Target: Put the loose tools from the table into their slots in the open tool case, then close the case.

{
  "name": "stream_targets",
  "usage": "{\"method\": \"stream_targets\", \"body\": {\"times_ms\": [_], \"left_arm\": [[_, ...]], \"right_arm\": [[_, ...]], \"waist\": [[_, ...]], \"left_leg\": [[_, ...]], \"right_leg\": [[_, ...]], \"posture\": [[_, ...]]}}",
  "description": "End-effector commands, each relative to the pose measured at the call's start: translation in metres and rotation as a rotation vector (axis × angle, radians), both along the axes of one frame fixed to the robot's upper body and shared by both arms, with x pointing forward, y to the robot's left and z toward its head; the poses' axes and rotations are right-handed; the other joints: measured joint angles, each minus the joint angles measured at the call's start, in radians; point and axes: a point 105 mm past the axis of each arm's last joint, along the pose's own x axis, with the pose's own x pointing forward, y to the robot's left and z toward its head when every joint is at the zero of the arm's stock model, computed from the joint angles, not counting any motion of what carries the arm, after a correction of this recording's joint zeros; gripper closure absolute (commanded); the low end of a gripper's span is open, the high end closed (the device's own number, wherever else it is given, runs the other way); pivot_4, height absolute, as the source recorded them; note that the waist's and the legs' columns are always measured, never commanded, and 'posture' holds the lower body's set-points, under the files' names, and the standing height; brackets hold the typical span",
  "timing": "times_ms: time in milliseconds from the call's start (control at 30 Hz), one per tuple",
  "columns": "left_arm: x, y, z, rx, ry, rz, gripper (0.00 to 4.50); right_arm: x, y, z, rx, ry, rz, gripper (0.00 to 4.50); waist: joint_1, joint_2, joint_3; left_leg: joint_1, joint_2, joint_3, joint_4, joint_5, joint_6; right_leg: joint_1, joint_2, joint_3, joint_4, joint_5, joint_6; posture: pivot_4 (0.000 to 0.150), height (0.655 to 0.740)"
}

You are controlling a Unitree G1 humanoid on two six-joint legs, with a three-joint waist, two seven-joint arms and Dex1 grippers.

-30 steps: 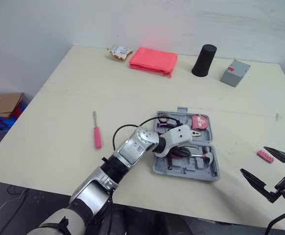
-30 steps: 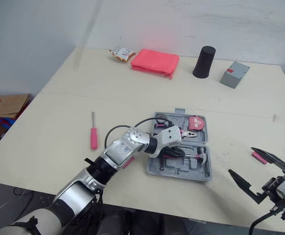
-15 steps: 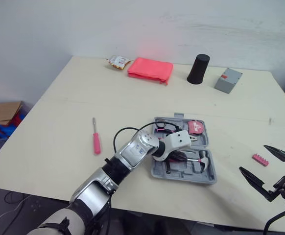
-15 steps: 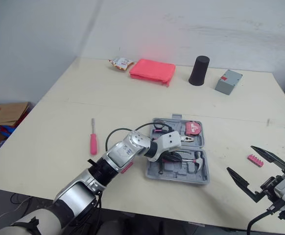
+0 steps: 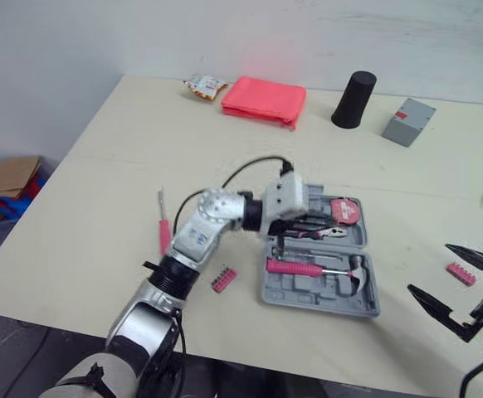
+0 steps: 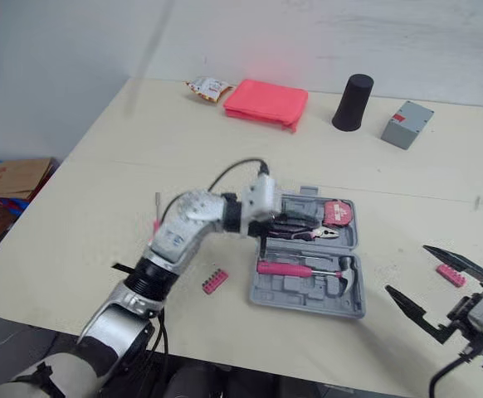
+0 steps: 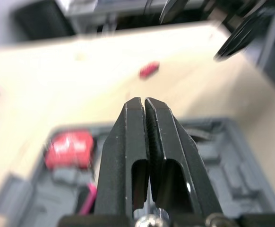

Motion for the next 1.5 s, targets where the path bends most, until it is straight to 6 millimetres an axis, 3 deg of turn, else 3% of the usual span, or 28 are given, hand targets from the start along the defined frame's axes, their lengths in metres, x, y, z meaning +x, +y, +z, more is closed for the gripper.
{"method": "stream_targets", "body": {"times_ms": [33, 67, 200, 300, 333, 400, 500, 567, 633, 700, 800, 867, 967, 1100, 1200, 1300, 1367, 1500], "left_arm": [[0.024, 0.056, 0.026, -0.045, -0.101, 0.095, 3.92], [0.028, 0.066, 0.027, -0.035, -0.116, 0.119, 3.61], [0.052, 0.146, 0.019, 0.056, -0.083, 0.344, 1.74], [0.056, 0.196, 0.008, 0.099, -0.062, 0.504, 0.30], [0.057, 0.223, 0.002, 0.115, -0.050, 0.599, 0.06], [0.052, 0.277, -0.010, 0.143, -0.008, 0.791, 0.06], [0.043, 0.323, -0.018, 0.156, 0.004, 0.962, 0.06], [0.025, 0.383, -0.024, 0.137, 0.047, 1.190, 0.06], [0.002, 0.428, -0.029, 0.127, 0.079, 1.365, 0.06], [-0.022, 0.460, -0.037, 0.132, 0.113, 1.492, 0.06], [-0.050, 0.488, -0.047, 0.110, 0.154, 1.614, 0.06], [-0.067, 0.492, -0.059, 0.156, 0.182, 1.620, 0.06], [-0.073, 0.487, -0.059, 0.143, 0.170, 1.600, 0.06], [-0.070, 0.475, -0.058, 0.128, 0.165, 1.564, 0.06], [-0.064, 0.463, -0.052, 0.099, 0.153, 1.526, 0.06], [-0.054, 0.433, -0.048, 0.077, 0.142, 1.419, 0.06], [-0.051, 0.410, -0.047, 0.062, 0.140, 1.349, 0.06], [-0.055, 0.334, -0.049, 0.061, 0.218, 1.091, 0.06]], "right_arm": [[-0.012, -0.029, 0.011, -0.046, 0.019, -0.052, 0.00], [-0.015, -0.032, 0.011, -0.058, 0.032, -0.053, 0.00], [-0.036, -0.080, 0.021, -0.100, 0.042, -0.192, 0.00], [-0.052, -0.111, 0.022, -0.112, 0.050, -0.294, 0.00], [-0.059, -0.122, 0.020, -0.108, 0.066, -0.343, 0.00], [-0.071, -0.143, 0.017, -0.080, 0.091, -0.459, 0.00], [-0.079, -0.154, 0.016, -0.052, 0.083, -0.534, 0.00], [-0.089, -0.159, 0.009, -0.046, 0.110, -0.584, 0.00], [-0.099, -0.174, 0.005, -0.062, 0.133, -0.703, 0.00], [-0.109, -0.180, 0.002, -0.072, 0.148, -0.745, 0.00], [-0.125, -0.186, -0.005, -0.102, 0.183, -0.784, 0.00], [-0.133, -0.191, -0.010, -0.107, 0.187, -0.827, 0.00], [-0.126, -0.189, -0.023, -0.098, 0.193, -0.812, 0.00], [-0.106, -0.182, -0.029, -0.081, 0.177, -0.749, 0.00], [-0.076, -0.167, -0.028, -0.034, 0.134, -0.645, 0.00], [-0.038, -0.135, -0.023, 0.006, 0.077, -0.482, 0.00], [-0.023, -0.113, -0.020, 0.024, 0.060, -0.384, 0.00], [-0.003, -0.055, -0.010, 0.088, 0.029, -0.115, 0.00]], "waist": [[-0.006, -0.001, 0.007], [-0.007, -0.002, 0.011], [-0.009, -0.003, 0.018], [-0.012, -0.004, 0.018], [-0.012, -0.004, 0.019], [-0.016, -0.005, 0.019], [-0.029, -0.008, 0.021], [-0.030, -0.008, 0.021], [-0.035, -0.009, 0.022], [-0.040, -0.010, 0.022], [-0.041, -0.010, 0.022], [-0.041, -0.010, 0.022], [-0.038, -0.012, 0.022], [-0.037, -0.014, 0.021], [-0.039, -0.012, 0.021], [-0.048, -0.011, 0.021], [-0.055, -0.011, 0.021], [-0.055, -0.011, 0.021]], "left_leg": [[0.001, 0.000, 0.001, 0.001, 0.000, 0.000], [0.003, 0.001, 0.001, 0.001, 0.000, 0.000], [0.007, 0.001, 0.001, 0.001, 0.001, 0.000], [0.007, 0.000, 0.004, 0.001, 0.000, 0.001], [0.007, 0.001, 0.004, 0.001, -0.001, 0.001], [0.007, 0.001, 0.004, 0.001, -0.001, 0.001], [0.007, 0.003, 0.004, 0.000, -0.002, 0.000], [0.007, 0.003, 0.004, 0.000, -0.002, 0.000], [0.009, 0.002, 0.004, 0.000, -0.003, 0.001], [0.011, 0.002, 0.004, -0.003, -0.005, 0.004], [0.012, 0.001, 0.004, -0.005, -0.006, 0.004], [0.012, 0.000, 0.004, -0.005, -0.007, 0.003], [0.013, -0.001, 0.003, -0.005, -0.008, 0.001], [0.013, -0.001, 0.003, -0.005, -0.005, 0.001], [0.013, -0.001, 0.004, -0.005, -0.004, 0.001], [0.012, -0.001, 0.004, -0.005, -0.003, 0.002], [0.011, -0.001, 0.004, -0.006, -0.003, 0.002], [0.009, -0.001, 0.004, -0.006, -0.001, 0.006]], "right_leg": [[0.000, 0.001, 0.001, 0.001, 0.000, 0.000], [0.001, 0.001, 0.001, 0.002, 0.000, 0.000], [0.003, 0.000, 0.002, 0.004, 0.000, 0.000], [0.004, -0.001, 0.003, 0.003, 0.000, 0.001], [0.004, -0.002, 0.003, 0.002, 0.000, 0.001], [0.003, -0.002, 0.003, 0.002, 0.000, 0.000], [0.002, -0.003, 0.001, 0.003, -0.001, -0.001], [0.002, -0.004, 0.001, 0.004, -0.001, -0.001], [0.002, -0.006, 0.000, 0.006, -0.001, -0.001], [0.002, -0.006, 0.000, 0.007, -0.001, -0.002], [0.002, -0.010, -0.001, 0.009, -0.002, -0.004], [0.002, -0.012, -0.002, 0.011, -0.002, -0.004], [0.002, -0.013, -0.004, 0.012, -0.002, -0.004], [0.003, -0.017, -0.007, 0.014, -0.001, -0.006], [0.003, -0.017, -0.008, 0.014, 0.000, -0.007], [0.002, -0.017, -0.008, 0.015, 0.000, -0.007], [0.001, -0.016, -0.008, 0.015, 0.000, -0.007], [0.001, -0.015, -0.008, 0.013, -0.001, -0.004]], "posture": [[0.150, 0.7400], [0.150, 0.7400], [0.150, 0.7400], [0.150, 0.7400], [0.150, 0.7400], [0.150, 0.7400], [0.150, 0.7400], [0.150, 0.7400], [0.150, 0.7400], [0.150, 0.7400], [0.150, 0.7400], [0.150, 0.7400], [0.150, 0.7400], [0.150, 0.7400], [0.150, 0.7400], [0.150, 0.7400], [0.150, 0.7400], [0.150, 0.7400]]}}
